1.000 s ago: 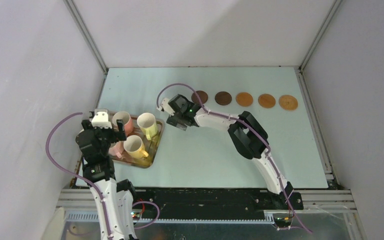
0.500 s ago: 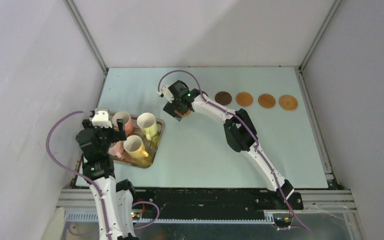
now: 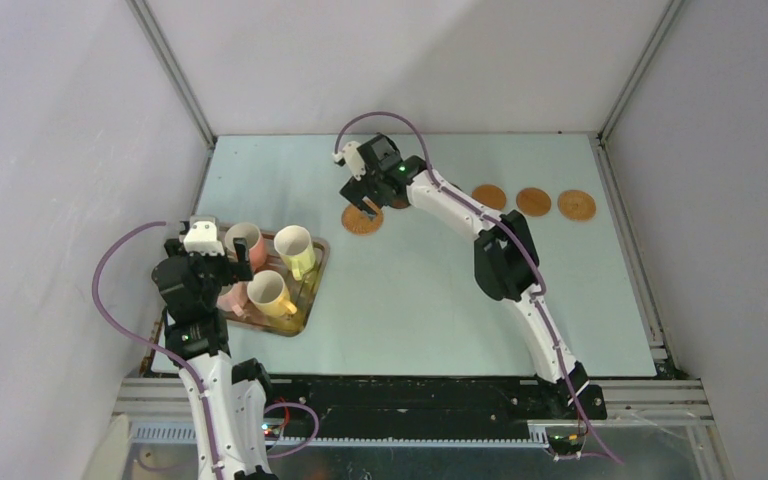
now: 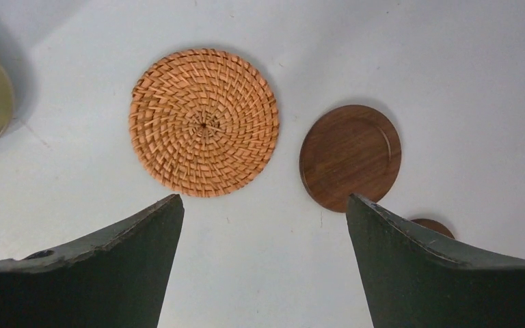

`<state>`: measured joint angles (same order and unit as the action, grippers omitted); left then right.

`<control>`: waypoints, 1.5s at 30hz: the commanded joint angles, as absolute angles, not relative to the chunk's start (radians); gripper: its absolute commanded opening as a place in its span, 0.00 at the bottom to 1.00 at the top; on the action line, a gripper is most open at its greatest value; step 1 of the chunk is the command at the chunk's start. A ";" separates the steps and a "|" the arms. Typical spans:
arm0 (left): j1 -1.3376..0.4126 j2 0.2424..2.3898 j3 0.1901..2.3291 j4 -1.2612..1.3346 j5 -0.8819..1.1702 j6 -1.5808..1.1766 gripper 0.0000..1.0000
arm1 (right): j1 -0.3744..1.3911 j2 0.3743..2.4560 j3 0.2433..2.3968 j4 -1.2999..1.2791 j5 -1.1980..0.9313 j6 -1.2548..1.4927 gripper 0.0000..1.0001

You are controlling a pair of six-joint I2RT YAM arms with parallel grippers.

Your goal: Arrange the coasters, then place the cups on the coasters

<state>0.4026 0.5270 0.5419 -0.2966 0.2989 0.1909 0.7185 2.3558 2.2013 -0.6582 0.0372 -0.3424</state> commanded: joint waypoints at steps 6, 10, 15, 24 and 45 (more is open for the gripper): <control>0.414 0.522 0.555 -0.261 0.288 0.185 0.98 | 0.767 2.500 2.266 -0.661 0.155 -0.413 0.95; 0.416 0.530 0.555 -0.261 0.294 0.187 0.98 | 0.782 2.550 2.265 -0.652 0.217 -0.456 0.95; 0.413 0.537 0.560 -0.266 0.292 0.187 0.98 | 0.797 2.599 2.290 -0.608 0.259 -0.502 0.96; 0.414 0.558 0.566 -0.269 0.288 0.187 0.98 | 0.816 2.695 2.372 -0.452 0.373 -0.598 0.97; 0.414 0.575 0.574 -0.273 0.288 0.189 0.98 | 0.734 2.577 2.447 -0.438 0.404 -0.528 0.99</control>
<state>0.4046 0.5823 0.5419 -0.2974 0.2916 0.1913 0.7471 2.5912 2.4203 -0.5209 0.2882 -0.4931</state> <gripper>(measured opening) 0.985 0.982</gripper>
